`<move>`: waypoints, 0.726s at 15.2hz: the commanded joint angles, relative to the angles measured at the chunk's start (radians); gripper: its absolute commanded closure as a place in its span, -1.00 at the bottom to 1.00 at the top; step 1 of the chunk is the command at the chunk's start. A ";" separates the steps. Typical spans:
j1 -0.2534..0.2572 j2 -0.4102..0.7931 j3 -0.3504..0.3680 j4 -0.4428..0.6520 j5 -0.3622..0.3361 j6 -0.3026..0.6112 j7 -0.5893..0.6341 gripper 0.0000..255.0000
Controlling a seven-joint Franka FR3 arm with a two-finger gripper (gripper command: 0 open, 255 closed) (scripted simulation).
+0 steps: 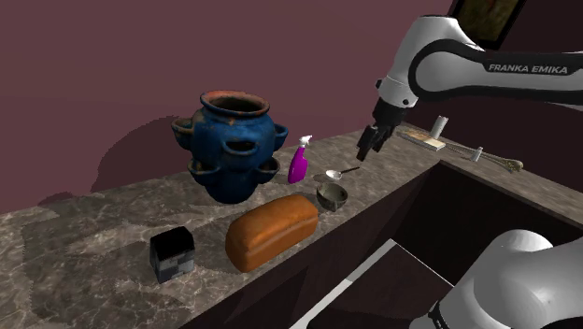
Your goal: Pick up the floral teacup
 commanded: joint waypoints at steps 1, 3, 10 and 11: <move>-0.006 0.037 -0.008 -0.031 -0.010 0.068 -0.011 -1.00; -0.012 0.086 -0.015 -0.052 -0.019 0.135 -0.018 -1.00; -0.034 0.295 -0.037 -0.079 -0.051 0.363 -0.040 -1.00; -0.037 0.329 -0.040 -0.077 -0.056 0.394 -0.042 -1.00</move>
